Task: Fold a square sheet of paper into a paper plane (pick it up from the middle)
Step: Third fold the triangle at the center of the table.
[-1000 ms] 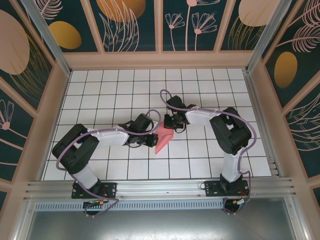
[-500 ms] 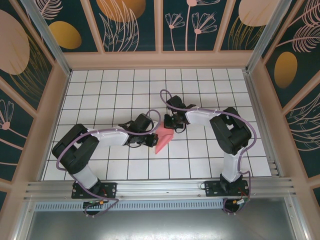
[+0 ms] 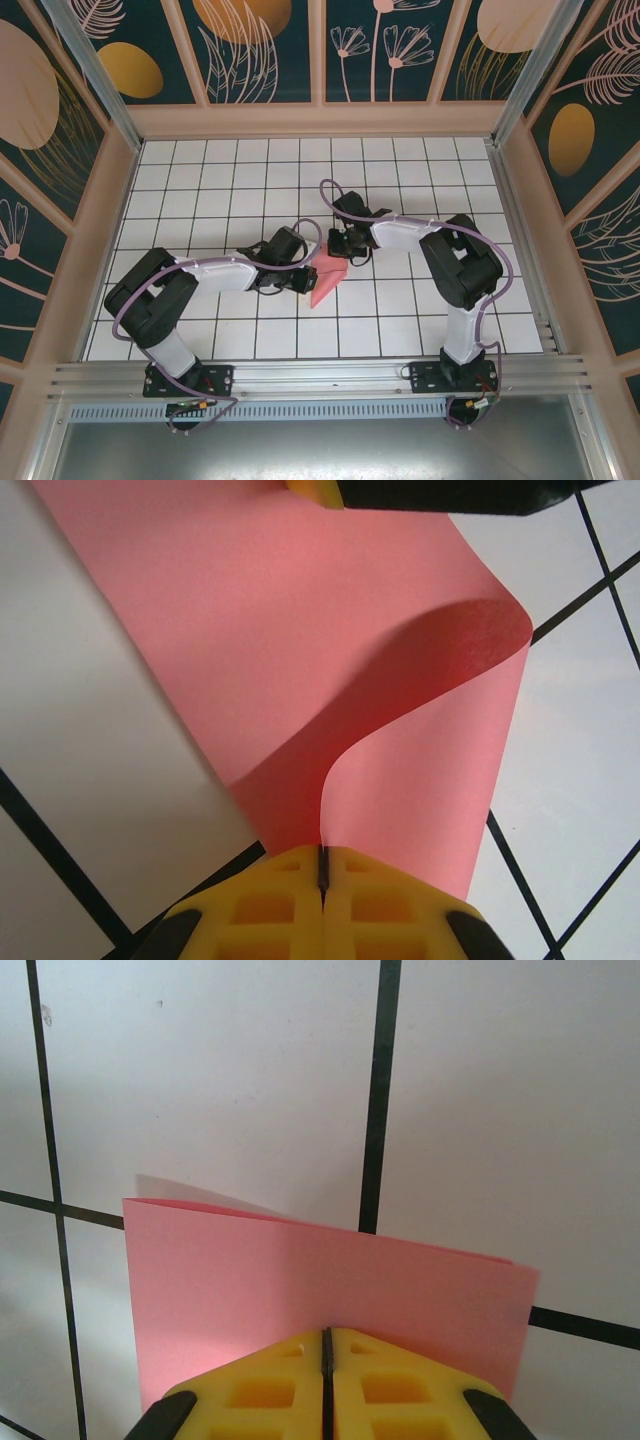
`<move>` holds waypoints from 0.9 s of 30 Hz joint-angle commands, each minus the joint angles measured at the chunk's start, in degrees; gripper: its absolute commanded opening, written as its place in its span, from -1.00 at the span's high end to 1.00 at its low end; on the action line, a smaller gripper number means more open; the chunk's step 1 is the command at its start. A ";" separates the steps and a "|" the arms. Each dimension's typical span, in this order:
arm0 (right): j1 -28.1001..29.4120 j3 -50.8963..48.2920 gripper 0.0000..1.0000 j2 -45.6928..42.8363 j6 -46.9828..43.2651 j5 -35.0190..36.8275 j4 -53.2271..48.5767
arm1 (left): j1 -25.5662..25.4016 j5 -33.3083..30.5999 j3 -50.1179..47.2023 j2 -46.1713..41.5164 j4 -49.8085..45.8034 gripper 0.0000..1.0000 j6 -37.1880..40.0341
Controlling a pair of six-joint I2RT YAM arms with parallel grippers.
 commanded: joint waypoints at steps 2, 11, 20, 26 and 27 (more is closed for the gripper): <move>0.67 -0.90 0.79 2.80 0.80 2.06 -2.20 | 0.32 -0.10 -0.81 0.58 1.06 0.98 -0.69; 0.66 -0.98 0.79 3.08 0.89 2.25 -2.25 | 0.29 -0.43 -1.55 -0.76 1.44 1.00 -1.44; 0.76 -1.07 0.79 3.19 1.11 2.00 -2.08 | 0.29 -0.18 -1.20 0.19 1.77 0.98 -1.22; 0.84 -1.00 0.79 3.16 1.20 1.89 -2.26 | 0.32 -0.99 -0.78 1.64 1.46 0.99 -0.67; 0.93 -1.03 0.78 3.16 1.20 1.90 -2.18 | 0.30 -0.81 -0.79 1.93 1.45 0.99 -0.54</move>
